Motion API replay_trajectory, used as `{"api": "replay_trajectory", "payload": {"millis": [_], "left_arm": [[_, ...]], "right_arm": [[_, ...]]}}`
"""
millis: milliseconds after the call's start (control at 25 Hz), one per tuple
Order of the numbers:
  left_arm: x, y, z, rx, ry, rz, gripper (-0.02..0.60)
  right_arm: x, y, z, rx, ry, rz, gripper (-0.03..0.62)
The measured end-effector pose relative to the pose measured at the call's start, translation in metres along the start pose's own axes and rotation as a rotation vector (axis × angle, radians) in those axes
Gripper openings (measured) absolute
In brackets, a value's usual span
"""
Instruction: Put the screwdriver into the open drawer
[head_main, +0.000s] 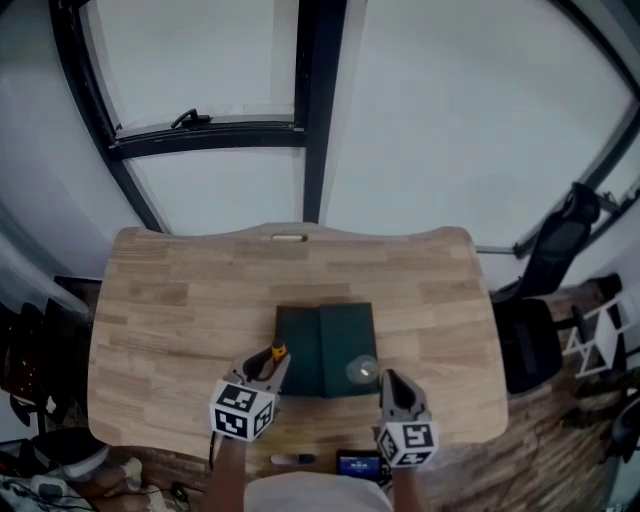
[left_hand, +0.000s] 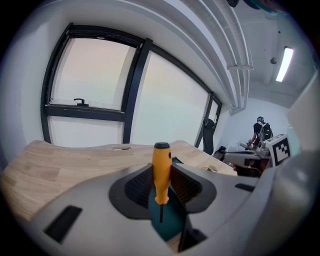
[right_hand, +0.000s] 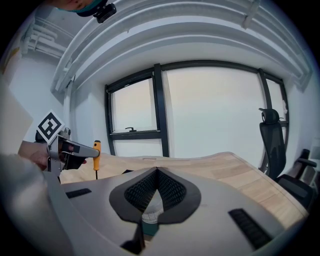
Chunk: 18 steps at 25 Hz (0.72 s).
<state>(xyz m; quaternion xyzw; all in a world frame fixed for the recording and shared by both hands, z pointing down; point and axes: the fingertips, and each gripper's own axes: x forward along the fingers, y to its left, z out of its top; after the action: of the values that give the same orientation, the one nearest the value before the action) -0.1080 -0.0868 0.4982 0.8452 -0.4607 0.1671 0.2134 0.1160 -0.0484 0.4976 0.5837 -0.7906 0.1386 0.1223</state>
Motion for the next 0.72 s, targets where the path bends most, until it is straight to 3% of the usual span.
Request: {"api": "replay_trajectory", "payload": {"millis": [720], "left_arm": [[0.018, 0.0, -0.024, -0.002, 0.092, -0.027, 0.11]], "right_arm": [[0.009, -0.006, -0.017, 0.02, 0.047, -0.005, -0.004]]}}
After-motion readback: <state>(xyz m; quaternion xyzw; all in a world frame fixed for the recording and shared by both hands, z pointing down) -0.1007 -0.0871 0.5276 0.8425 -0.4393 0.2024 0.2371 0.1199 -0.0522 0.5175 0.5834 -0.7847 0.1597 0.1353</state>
